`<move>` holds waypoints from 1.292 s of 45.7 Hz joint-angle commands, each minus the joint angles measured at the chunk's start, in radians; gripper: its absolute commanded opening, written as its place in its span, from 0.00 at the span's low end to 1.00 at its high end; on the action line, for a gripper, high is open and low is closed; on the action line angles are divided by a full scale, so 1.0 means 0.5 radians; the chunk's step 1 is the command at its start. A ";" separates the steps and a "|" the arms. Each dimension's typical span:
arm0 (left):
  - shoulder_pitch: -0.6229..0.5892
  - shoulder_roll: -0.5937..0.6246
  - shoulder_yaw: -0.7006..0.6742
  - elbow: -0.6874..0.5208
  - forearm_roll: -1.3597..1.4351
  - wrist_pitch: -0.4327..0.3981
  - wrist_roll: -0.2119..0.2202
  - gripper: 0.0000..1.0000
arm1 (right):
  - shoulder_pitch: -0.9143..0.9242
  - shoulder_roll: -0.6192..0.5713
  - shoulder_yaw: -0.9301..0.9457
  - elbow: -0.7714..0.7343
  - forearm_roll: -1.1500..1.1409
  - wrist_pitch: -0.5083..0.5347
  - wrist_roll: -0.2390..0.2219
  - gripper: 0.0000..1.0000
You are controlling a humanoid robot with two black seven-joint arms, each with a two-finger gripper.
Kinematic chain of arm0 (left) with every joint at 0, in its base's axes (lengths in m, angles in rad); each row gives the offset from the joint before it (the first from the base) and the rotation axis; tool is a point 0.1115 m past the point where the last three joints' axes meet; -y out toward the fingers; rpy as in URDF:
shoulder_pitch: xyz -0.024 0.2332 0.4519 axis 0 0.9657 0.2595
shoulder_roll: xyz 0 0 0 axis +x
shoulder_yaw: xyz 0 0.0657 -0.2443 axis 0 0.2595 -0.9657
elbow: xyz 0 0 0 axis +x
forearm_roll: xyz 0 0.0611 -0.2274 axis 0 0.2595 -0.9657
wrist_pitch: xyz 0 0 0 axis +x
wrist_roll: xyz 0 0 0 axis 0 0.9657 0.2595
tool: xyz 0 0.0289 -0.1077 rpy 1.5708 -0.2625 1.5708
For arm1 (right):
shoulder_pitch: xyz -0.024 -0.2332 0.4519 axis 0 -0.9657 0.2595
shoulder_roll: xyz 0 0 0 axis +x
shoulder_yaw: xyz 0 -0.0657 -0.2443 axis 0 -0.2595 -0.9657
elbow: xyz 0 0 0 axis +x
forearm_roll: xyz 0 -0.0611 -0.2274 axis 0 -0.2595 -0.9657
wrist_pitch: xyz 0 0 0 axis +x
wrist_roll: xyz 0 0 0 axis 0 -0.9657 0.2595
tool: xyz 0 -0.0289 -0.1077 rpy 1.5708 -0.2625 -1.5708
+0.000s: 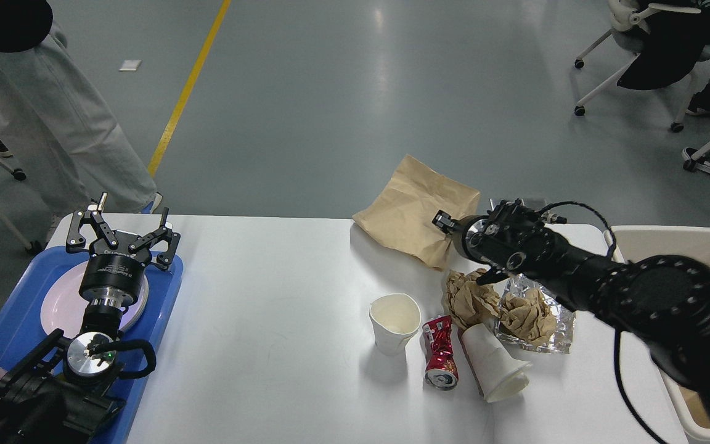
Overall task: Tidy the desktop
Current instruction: 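Grasp the large brown paper bag with the right gripper, then lift the paper bag and carry it over the white bin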
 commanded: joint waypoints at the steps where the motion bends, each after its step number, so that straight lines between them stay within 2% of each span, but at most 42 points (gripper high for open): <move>1: 0.000 0.002 0.000 0.000 0.000 0.000 0.000 0.96 | 0.257 -0.275 -0.051 0.332 0.003 0.094 -0.082 0.00; 4: 0.000 -0.001 0.000 0.000 0.000 0.000 0.000 0.96 | 0.405 -0.373 -0.149 0.495 0.012 0.150 -0.118 0.00; 10: 0.000 -0.001 0.000 0.000 0.000 0.000 0.000 0.96 | 0.772 -0.468 -0.499 0.838 0.055 0.254 -0.119 0.00; 14: 0.000 -0.001 0.000 0.000 0.000 0.000 0.000 0.96 | 1.095 -0.456 -0.836 1.032 0.174 0.422 -0.106 0.00; 22: 0.000 0.002 0.000 0.000 0.000 -0.003 0.000 0.96 | 1.708 -0.459 -1.275 1.388 0.383 0.864 -0.073 0.00; 28: 0.000 0.002 0.000 0.000 0.000 0.000 0.000 0.96 | 2.061 -0.465 -1.569 1.596 0.386 1.168 0.050 0.00; 33: 0.000 0.002 0.000 0.000 0.000 0.000 0.000 0.96 | 2.285 -0.465 -1.882 1.756 0.368 1.349 0.289 0.00; 36: 0.000 0.002 0.000 0.000 0.000 0.000 0.000 0.96 | 2.393 -0.465 -2.030 1.866 0.331 1.395 0.461 0.00; 39: 0.000 0.002 0.000 0.000 0.000 0.000 0.000 0.96 | 2.488 -0.465 -2.159 1.967 0.221 1.411 0.565 0.00; 41: 0.000 0.002 0.000 0.000 0.000 0.000 0.000 0.96 | 2.543 -0.471 -2.214 2.035 0.169 1.411 0.599 0.00; 46: 0.003 -0.001 0.000 0.000 0.000 0.000 0.000 0.96 | 2.645 -0.600 -2.254 2.127 0.104 1.417 0.599 0.00; 54: 0.003 -0.001 0.000 0.000 0.000 0.000 0.000 0.96 | 2.645 -0.735 -2.364 2.112 0.098 1.377 0.590 0.00; 59: 0.003 -0.001 0.000 0.000 0.000 0.000 0.000 0.96 | 2.571 -0.885 -2.441 2.054 -0.019 1.206 0.581 0.00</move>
